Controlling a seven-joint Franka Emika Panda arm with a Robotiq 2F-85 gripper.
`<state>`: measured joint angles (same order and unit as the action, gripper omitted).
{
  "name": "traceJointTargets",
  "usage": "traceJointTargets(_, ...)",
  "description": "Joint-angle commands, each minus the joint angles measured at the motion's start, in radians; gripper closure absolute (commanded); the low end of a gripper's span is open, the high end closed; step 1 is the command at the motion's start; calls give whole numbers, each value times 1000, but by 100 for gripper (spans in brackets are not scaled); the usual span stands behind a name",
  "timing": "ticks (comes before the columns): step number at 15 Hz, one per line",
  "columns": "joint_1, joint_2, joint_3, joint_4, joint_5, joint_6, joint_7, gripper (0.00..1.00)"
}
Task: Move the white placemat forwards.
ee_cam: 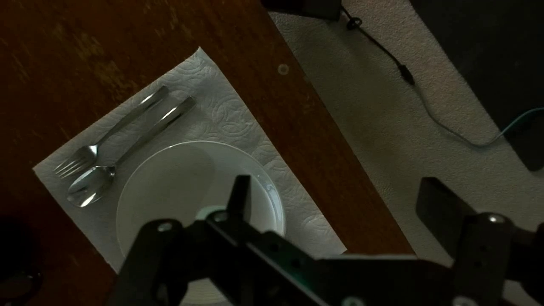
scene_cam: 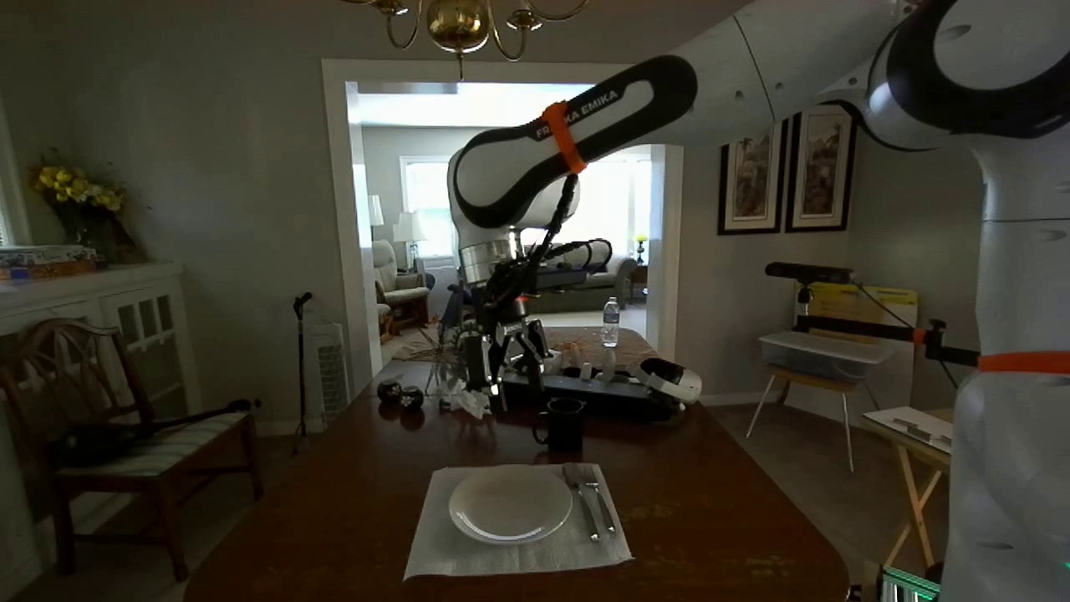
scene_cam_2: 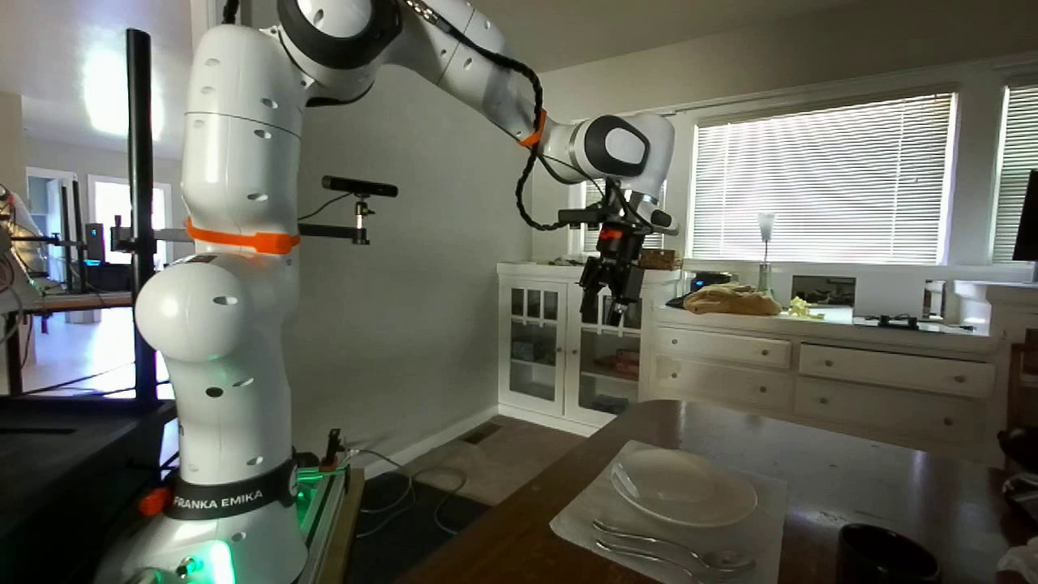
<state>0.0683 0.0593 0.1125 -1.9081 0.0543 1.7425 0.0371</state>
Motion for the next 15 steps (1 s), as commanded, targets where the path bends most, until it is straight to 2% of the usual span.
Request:
traceJointTargets(1, 11, 12, -8, 7, -4, 1, -2, 0)
traceJointTargets(3, 22, 45, -1, 10, -41, 30, 30, 0)
traceJointTargets(5, 34, 75, 7, 1, -23, 57, 36, 0)
traceJointTargets(8, 66, 139, 13, 5, -68, 130, 111, 0)
traceJointTargets(12, 111, 203, -6, -4, -219, 239, 234, 0)
traceJointTargets(15, 120, 233, -31, -24, -267, 339, 347, 0)
